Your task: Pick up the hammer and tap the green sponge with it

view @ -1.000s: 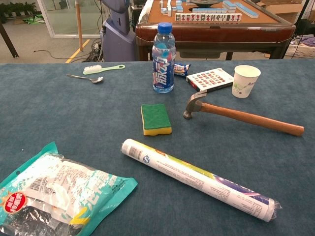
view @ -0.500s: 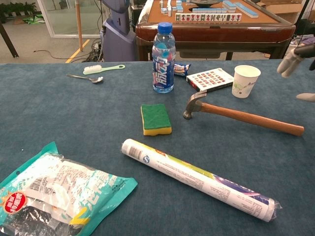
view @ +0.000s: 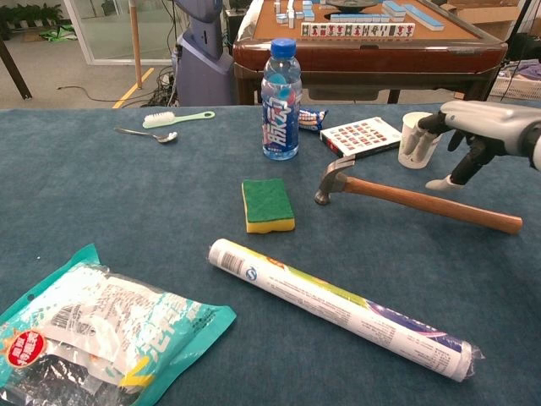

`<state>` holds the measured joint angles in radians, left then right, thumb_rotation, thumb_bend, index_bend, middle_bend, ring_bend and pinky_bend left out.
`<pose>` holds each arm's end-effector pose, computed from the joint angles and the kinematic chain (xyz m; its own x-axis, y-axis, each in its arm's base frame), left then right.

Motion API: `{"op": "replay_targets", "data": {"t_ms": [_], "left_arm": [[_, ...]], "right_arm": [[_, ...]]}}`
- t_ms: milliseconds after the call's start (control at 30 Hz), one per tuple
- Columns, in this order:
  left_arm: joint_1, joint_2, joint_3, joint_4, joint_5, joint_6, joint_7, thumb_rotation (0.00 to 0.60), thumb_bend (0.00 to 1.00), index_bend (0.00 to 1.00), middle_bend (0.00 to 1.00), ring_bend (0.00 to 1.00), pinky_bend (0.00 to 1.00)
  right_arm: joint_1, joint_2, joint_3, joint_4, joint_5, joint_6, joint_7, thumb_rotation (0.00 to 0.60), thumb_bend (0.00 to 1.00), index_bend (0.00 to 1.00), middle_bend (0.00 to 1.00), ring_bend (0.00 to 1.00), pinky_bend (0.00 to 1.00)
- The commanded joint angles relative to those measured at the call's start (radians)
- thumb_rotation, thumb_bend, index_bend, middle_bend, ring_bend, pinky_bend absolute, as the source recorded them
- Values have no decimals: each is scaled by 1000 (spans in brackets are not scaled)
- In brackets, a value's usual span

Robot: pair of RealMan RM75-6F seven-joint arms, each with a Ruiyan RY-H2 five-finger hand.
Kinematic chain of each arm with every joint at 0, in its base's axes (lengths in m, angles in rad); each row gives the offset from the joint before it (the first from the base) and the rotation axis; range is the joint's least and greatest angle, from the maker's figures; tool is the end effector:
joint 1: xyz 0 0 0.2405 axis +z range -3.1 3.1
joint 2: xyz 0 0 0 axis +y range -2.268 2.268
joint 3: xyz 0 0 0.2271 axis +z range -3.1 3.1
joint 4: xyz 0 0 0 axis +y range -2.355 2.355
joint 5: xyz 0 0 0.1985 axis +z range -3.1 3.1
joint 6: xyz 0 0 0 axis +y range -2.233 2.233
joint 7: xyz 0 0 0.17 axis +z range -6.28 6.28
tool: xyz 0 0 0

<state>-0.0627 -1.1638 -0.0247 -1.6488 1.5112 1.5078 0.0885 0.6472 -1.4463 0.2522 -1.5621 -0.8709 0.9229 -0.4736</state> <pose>-0.2725 0.1919 0.1396 0.4036 0.0179 0.9148 0.9149 -0.0033 -0.4036 -0.1715 -0.3494 0.0170 0.3973 -0.3330 0.8551 -0.9177 -0.1372 0.3729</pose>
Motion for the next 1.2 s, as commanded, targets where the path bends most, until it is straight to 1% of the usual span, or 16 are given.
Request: {"op": "replay_targets", "data": {"t_ms": [33,300,600,867,1200], "left_arm": [[0,0,-1,5,-1,1,-6,600,245,198,45,39,17],[-1,-4,-3,29,0,1,-28,600,245,199,45,39,17],[-3,-9,-6,47,-4,-3,-43,600,245,198,45,39,17],[-4,-19,-11,65,-8,-1,-57,600,245,199,45,39,17],[0,-24,-13,79,-11,7,-67,600,245,198,45,39,17]], "right_arm": [[30,-31,-1,24,31,-15,-16,600,267,325,334,136,259],[77,-76,-9,72,85,-19,-31,600,268,325,375,136,250],[115,-117,-23,127,122,-32,-34,600,268,325,378,136,249],[159,-159,-24,188,169,-60,-46,600,268,326,379,136,249],[184,-180,-41,209,204,-68,-53,600,386,361,409,165,249]]}}
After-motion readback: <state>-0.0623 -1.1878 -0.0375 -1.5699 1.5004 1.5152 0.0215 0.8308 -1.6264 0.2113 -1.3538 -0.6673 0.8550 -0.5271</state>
